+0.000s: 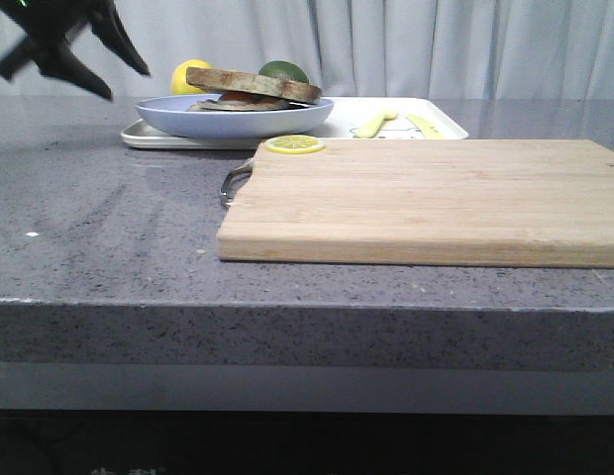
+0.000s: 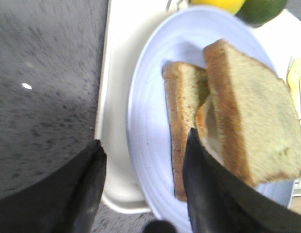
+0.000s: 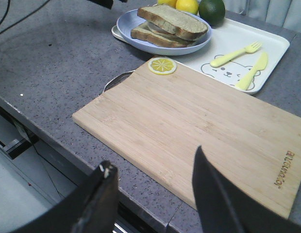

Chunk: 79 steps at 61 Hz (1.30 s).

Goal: Place bread and move sandwich to tray
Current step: 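Open the left gripper and withdraw it from the plate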

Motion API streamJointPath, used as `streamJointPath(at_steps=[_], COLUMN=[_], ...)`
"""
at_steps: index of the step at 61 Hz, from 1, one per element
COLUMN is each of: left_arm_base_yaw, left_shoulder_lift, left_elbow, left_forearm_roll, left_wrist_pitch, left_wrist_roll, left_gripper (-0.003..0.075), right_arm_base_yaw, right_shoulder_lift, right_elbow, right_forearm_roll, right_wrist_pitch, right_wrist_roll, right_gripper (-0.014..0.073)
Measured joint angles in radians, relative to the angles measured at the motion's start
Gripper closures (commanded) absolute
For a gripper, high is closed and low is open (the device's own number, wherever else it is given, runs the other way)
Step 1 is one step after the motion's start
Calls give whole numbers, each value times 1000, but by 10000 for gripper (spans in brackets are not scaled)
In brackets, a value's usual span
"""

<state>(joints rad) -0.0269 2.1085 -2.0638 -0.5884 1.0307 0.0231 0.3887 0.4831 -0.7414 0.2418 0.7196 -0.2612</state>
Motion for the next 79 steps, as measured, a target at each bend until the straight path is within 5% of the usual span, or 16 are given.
streamJointPath(at_steps=[14,29,52,79], left_arm_base_yaw=[-37,-154,-293,-300], left_shoulder_lift=[-198,-504,-1002,-1566], left_elbow=[56,369,911,1311], left_forearm_roll=[205,341,364,364], left_wrist_pitch=[13,-136,-363,-375], left_wrist_roll=[16,69,244,266], left_gripper=[353,353,353,353], right_arm_base_yaw=[0,0,0,0], right_shoulder_lift=[0,0,0,0], right_elbow=[0,0,0,0], right_forearm_roll=[0,0,0,4], right_wrist_pitch=[0,0,0,0], right_wrist_roll=[0,0,0,0], right_gripper=[211,211,211,211])
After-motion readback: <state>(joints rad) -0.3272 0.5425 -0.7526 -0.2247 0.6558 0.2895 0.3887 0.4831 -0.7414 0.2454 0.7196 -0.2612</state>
